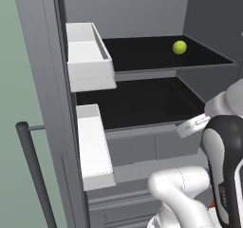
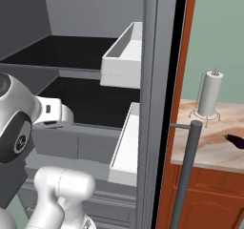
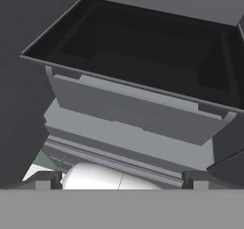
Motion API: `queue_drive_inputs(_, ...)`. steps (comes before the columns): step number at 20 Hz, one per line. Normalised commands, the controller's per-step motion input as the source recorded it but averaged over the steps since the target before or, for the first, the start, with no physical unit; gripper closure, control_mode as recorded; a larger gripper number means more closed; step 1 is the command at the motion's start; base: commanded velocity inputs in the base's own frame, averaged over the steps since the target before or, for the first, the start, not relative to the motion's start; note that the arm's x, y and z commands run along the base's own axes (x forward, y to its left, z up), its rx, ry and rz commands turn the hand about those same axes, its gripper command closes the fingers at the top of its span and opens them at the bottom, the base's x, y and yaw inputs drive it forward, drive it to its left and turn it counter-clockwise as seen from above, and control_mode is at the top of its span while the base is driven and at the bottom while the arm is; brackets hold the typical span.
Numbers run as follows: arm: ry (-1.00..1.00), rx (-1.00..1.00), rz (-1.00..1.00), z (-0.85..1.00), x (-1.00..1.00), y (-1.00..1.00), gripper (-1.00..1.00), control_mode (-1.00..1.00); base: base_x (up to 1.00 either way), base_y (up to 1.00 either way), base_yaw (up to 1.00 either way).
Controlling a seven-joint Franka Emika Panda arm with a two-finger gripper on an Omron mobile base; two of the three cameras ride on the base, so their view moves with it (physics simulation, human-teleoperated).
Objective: Open the fridge, remove the pear, eggplant, and steak, and place them on any counter.
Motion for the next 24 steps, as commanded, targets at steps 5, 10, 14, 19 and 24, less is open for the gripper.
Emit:
queue_drive_inputs(5, 0.0, 0.0, 0.0, 0.0, 0.0, 0.0, -1.0, 1.0, 0.34, 0.0, 0.0)
queue_drive_inputs(10, 0.0, 0.01, 0.0, 0.19, 0.03, 0.0, -1.0, -1.0, 0.03, 0.0, 0.0)
queue_drive_inputs(14, 0.0, 0.01, 0.0, 0.53, 0.08, 0.0, -1.0, -1.0, 0.0, 0.0, 0.0)
queue_drive_inputs(19, 0.0, 0.0, 0.0, 0.44, 0.15, 0.0, -1.0, -1.0, 0.0, 0.0, 0.0)
queue_drive_inputs(24, 0.0, 0.0, -0.03, 0.25, 0.35, 0.0, -1.0, -1.0, 0.0, 0.0, 0.0)
